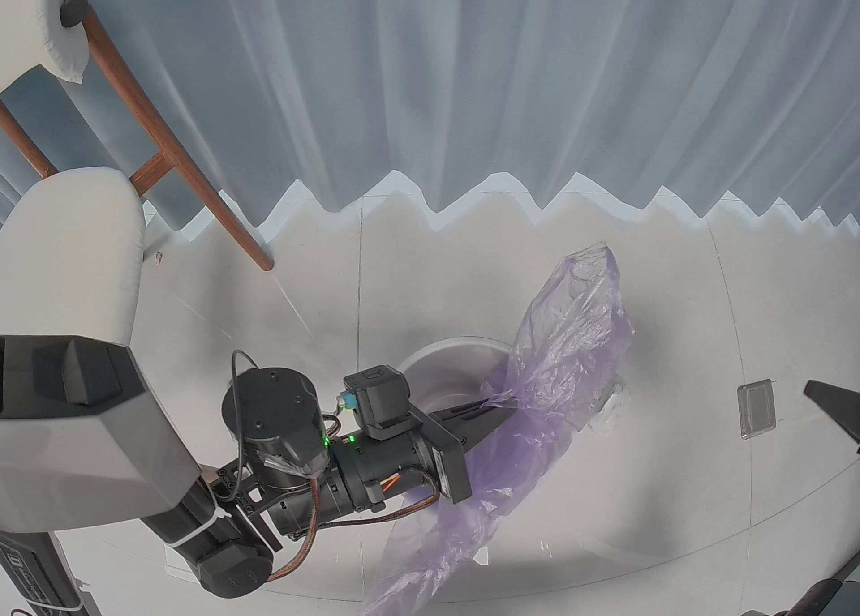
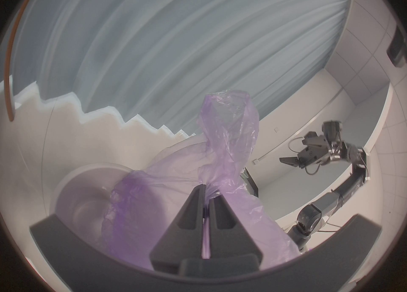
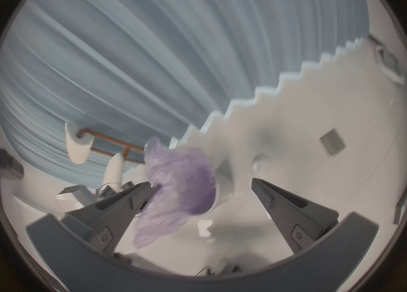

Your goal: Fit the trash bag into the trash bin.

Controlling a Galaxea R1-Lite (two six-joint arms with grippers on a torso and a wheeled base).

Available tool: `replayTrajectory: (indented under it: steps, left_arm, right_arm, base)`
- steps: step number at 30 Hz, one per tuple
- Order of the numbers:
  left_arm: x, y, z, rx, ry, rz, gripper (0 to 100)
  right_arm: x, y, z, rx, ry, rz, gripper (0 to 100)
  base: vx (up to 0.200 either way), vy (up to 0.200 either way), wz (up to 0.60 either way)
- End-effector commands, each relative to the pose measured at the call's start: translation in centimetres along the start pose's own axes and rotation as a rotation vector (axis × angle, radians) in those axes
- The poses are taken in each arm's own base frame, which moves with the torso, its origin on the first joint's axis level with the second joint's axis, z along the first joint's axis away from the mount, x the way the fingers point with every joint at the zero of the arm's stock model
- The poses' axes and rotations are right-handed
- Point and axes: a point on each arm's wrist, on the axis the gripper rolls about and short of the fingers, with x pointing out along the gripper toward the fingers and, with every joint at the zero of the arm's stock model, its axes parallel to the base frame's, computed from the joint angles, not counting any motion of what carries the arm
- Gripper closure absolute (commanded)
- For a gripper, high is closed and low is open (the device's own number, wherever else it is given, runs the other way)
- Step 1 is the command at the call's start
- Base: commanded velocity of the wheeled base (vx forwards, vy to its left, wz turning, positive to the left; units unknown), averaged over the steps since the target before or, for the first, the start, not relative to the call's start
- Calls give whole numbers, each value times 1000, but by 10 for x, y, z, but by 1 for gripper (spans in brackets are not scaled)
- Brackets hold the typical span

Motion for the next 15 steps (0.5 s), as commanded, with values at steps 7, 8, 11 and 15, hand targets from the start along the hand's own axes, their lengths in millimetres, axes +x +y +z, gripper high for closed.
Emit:
replayTrajectory:
  steps: [7, 8, 11, 15]
  left_arm:
    - [-7, -13, -1, 103, 18, -40, 100]
    - [-7, -13, -1, 104, 16, -41, 100]
    - [-7, -14, 0, 104, 13, -37, 100]
    - [-7, -14, 0, 104, 12, -33, 100]
  right_arm:
    - [90, 91, 14, 92, 629, 114, 0]
    - [99, 93, 12, 86, 632, 87, 0]
    - [115, 96, 8, 72, 619, 14, 0]
    - [131, 101, 11, 52, 549, -69, 0]
  base:
    - [0, 0, 0]
    - [0, 0, 0]
    - [0, 0, 0]
    - [0, 0, 0]
